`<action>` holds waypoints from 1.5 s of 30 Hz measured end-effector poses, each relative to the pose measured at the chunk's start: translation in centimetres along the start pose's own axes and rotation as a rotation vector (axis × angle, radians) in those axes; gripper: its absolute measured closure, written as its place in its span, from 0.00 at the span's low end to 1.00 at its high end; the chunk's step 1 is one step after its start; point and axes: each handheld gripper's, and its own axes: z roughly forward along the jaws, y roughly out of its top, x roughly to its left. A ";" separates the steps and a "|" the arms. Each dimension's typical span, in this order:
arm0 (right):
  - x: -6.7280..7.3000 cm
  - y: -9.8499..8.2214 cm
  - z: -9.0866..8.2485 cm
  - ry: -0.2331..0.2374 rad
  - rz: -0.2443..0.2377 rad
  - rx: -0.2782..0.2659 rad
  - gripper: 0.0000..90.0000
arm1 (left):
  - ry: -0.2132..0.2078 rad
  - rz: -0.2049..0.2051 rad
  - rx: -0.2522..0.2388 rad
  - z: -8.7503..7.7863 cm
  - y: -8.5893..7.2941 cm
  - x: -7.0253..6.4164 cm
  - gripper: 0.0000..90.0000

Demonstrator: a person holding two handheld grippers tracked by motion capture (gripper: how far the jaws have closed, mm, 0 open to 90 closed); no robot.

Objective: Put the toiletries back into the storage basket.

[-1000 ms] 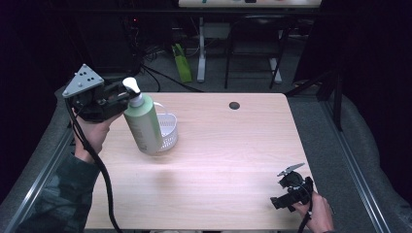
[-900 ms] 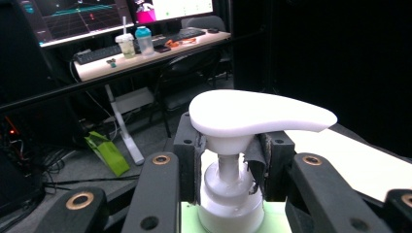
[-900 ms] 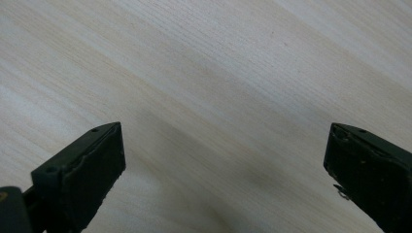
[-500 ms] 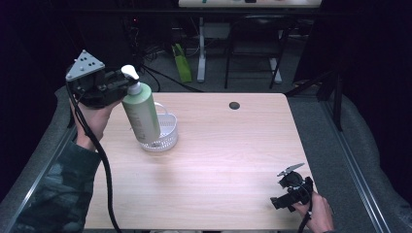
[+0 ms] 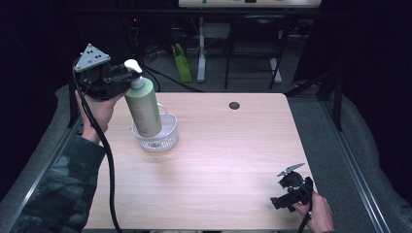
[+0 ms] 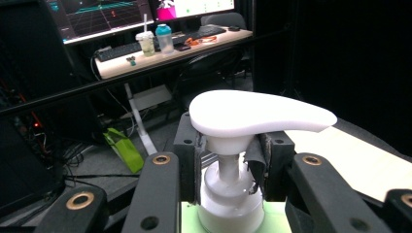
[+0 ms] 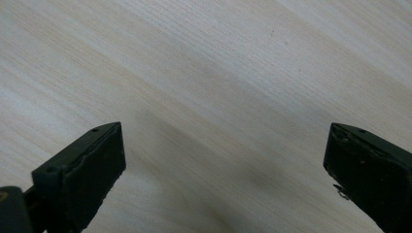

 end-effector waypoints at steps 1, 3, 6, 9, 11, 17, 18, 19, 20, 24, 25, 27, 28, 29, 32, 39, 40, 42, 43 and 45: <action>0.0 0.0 0.0 0.001 0.000 -0.001 0.01 | 0.002 -0.001 0.003 0.2 0.0 0.1 0.75; 0.0 0.0 0.1 -0.002 -0.003 0.001 0.01 | 0.007 -0.002 0.005 0.4 0.0 0.2 0.75; 0.0 0.0 0.1 0.002 0.001 0.001 0.01 | 0.014 -0.006 0.009 0.9 -0.1 0.4 0.75; 0.1 0.0 0.1 0.008 0.004 0.000 0.01 | 0.021 -0.010 0.016 1.4 -0.2 0.6 0.75; 0.1 0.0 0.1 0.009 0.006 0.000 0.01 | 0.026 -0.012 0.023 1.8 -0.3 0.7 0.75; 0.1 0.0 0.1 0.010 0.006 0.001 0.01 | 0.034 -0.017 0.030 2.5 -0.5 0.9 0.75; 0.1 0.0 0.1 0.011 0.006 0.001 0.01 | 0.036 -0.019 0.032 2.8 -0.7 1.0 0.75; 0.1 0.0 0.1 0.011 0.006 0.001 0.01 | 0.037 -0.020 0.036 2.9 -0.7 1.0 0.75; 0.1 0.0 0.1 0.011 0.006 0.001 0.01 | 0.037 -0.020 0.036 2.9 -0.7 1.0 0.75; 0.1 0.0 0.1 0.010 0.005 0.003 0.01 | 0.042 -0.027 0.046 3.7 -1.2 1.2 0.75; 0.1 0.0 0.1 0.006 0.000 0.004 0.01 | 0.043 -0.031 0.051 3.9 -1.3 1.3 0.75; 0.1 0.0 0.1 0.010 0.003 0.003 0.01 | 0.045 -0.037 0.057 4.1 -1.6 1.4 0.75; 0.1 0.0 0.1 0.010 0.003 0.003 0.01 | 0.045 -0.037 0.057 4.1 -1.6 1.4 0.75; 0.1 0.0 0.1 0.010 0.003 0.003 0.01 | 0.046 -0.042 0.059 4.2 -1.7 1.5 0.75; 0.0 0.0 0.2 0.010 0.004 0.003 0.01 | 0.049 -0.047 0.060 4.4 -1.9 1.7 0.75; 0.0 0.0 0.2 0.007 -0.001 0.007 0.01 | 0.046 -0.045 0.074 5.1 -2.1 1.5 0.75; 0.0 0.0 0.2 0.009 -0.006 0.005 0.01 | 0.046 -0.045 0.074 5.1 -2.1 1.5 0.75; 0.1 0.0 0.2 0.007 -0.004 0.007 0.01 | 0.043 -0.041 0.079 5.3 -2.4 1.3 0.75; 0.1 0.0 0.2 0.007 -0.004 0.007 0.01 | 0.043 -0.041 0.079 5.3 -2.4 1.3 0.75; 0.0 -0.1 0.2 0.006 -0.002 0.006 0.01 | 0.046 -0.039 0.084 5.5 -2.6 1.3 0.75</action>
